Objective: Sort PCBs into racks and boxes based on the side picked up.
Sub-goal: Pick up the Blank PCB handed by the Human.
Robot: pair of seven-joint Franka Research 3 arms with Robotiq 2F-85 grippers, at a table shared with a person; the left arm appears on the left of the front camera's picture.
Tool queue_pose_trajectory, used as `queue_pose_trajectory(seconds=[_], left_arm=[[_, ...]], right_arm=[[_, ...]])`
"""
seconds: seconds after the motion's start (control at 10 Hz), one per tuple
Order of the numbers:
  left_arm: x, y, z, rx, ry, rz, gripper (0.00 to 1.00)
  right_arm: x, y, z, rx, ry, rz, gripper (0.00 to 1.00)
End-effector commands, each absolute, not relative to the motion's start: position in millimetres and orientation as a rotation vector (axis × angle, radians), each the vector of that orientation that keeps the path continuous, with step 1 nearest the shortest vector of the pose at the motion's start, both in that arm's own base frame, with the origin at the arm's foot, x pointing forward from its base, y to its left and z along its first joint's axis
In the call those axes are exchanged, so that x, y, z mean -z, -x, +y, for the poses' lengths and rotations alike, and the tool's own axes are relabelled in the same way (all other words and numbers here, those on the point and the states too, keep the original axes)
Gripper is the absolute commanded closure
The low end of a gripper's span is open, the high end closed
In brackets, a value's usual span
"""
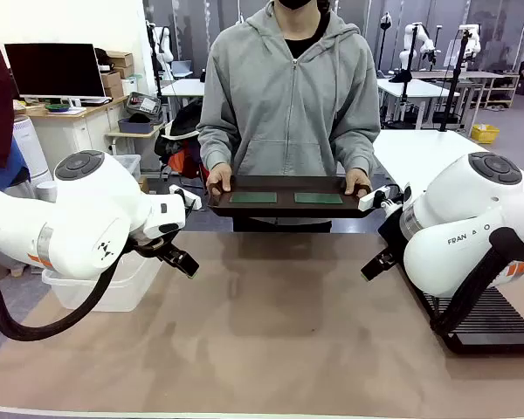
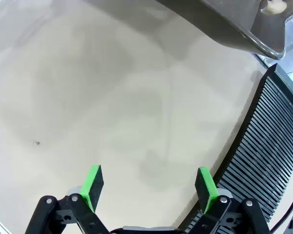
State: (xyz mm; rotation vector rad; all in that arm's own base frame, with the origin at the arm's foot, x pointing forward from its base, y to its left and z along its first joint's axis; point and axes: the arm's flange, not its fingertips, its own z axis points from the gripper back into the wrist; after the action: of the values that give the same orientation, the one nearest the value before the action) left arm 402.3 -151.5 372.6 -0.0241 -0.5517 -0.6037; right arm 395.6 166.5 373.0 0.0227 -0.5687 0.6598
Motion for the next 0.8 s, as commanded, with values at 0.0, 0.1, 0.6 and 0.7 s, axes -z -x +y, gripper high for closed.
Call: queue_pose_trajectory(seconds=[0.0, 0.1, 0.6, 0.7], left_arm=[[-372.5, -402.3, -151.6, 0.604, 0.024, -0.552, 0.00], [-372.5, -402.3, -151.6, 0.604, 0.024, -0.552, 0.00], [-372.5, -402.3, -151.6, 0.604, 0.024, -0.552, 0.00], [-372.5, -402.3, -151.6, 0.604, 0.024, -0.552, 0.00]], right_arm=[[-372.9, -395.6, 166.5, -0.660, -0.023, -0.569, 0.00], [-372.9, -395.6, 166.5, -0.660, -0.023, -0.569, 0.00], [-372.9, -395.6, 166.5, -0.660, -0.023, -0.569, 0.00], [-372.9, -395.6, 166.5, -0.660, -0.023, -0.569, 0.00]])
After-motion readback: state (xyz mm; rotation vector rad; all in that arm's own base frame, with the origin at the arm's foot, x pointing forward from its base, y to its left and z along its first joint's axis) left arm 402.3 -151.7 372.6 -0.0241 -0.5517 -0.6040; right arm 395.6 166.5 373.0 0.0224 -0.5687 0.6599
